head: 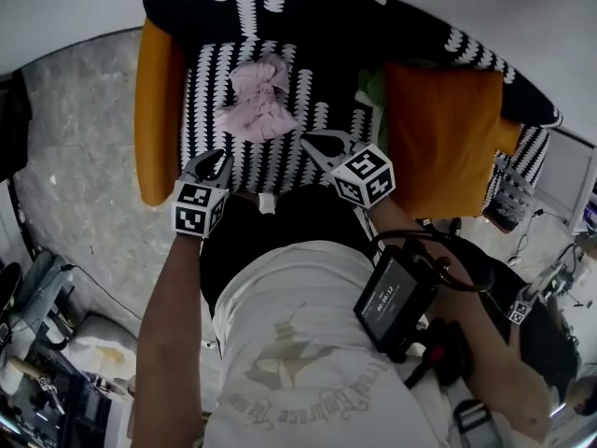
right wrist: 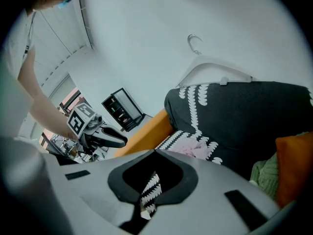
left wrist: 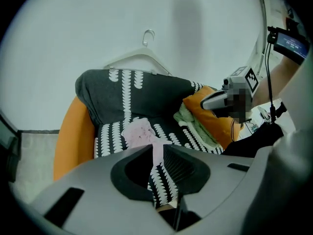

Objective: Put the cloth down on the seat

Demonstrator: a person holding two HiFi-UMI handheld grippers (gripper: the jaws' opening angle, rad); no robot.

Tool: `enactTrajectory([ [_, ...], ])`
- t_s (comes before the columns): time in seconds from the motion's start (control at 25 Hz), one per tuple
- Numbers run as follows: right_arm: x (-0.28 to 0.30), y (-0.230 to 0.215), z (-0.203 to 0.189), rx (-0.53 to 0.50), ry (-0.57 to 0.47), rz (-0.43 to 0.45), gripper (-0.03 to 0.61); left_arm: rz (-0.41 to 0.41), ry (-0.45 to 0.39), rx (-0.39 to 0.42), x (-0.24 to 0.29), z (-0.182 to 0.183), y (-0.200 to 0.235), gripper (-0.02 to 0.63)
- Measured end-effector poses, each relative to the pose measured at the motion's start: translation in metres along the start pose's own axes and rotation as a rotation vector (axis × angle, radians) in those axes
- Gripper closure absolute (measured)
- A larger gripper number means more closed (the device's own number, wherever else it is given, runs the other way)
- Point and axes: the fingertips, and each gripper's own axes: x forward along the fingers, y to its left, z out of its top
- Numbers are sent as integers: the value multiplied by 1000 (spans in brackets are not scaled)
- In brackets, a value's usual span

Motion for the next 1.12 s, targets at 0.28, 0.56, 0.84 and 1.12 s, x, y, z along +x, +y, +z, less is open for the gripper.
enactTrajectory([
  [0.28,-3,29,41,-55,-63,10,563,25,-38,-22,-34,0,0,601],
  [0.56,-30,60,99,-129,-168,41,563,6,-148,-80,-79,30,-11,601],
  [0.84,-61,82,126,-120,-293,1,563,-4,-240,6,-124,51,-13,601],
  [1.12,-83,113,134,-131,-370,-89,563,-63,-329,32,-164,69,-3,601],
])
